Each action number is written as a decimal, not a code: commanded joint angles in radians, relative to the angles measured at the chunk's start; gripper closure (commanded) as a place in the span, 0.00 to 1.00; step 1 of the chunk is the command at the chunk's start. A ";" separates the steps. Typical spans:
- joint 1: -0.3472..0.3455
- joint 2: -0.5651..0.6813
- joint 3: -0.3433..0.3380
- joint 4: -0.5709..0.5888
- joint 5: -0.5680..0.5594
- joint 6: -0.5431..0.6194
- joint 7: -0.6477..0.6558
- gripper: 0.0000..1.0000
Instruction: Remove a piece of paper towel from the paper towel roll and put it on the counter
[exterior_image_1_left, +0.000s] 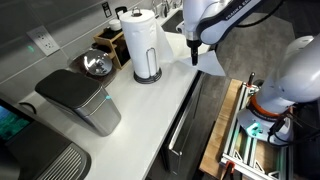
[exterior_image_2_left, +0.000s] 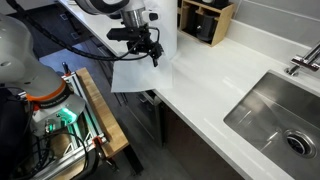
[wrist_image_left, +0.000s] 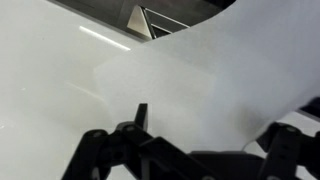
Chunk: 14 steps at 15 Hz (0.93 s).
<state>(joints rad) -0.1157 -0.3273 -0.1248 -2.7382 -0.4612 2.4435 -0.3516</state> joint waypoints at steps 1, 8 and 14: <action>-0.005 0.039 0.002 -0.014 0.013 0.071 0.039 0.25; -0.020 0.039 0.009 -0.004 0.007 0.000 0.070 0.76; -0.034 -0.011 0.016 -0.017 -0.019 -0.084 0.078 0.96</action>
<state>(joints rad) -0.1345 -0.2927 -0.1242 -2.7411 -0.4631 2.4371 -0.2895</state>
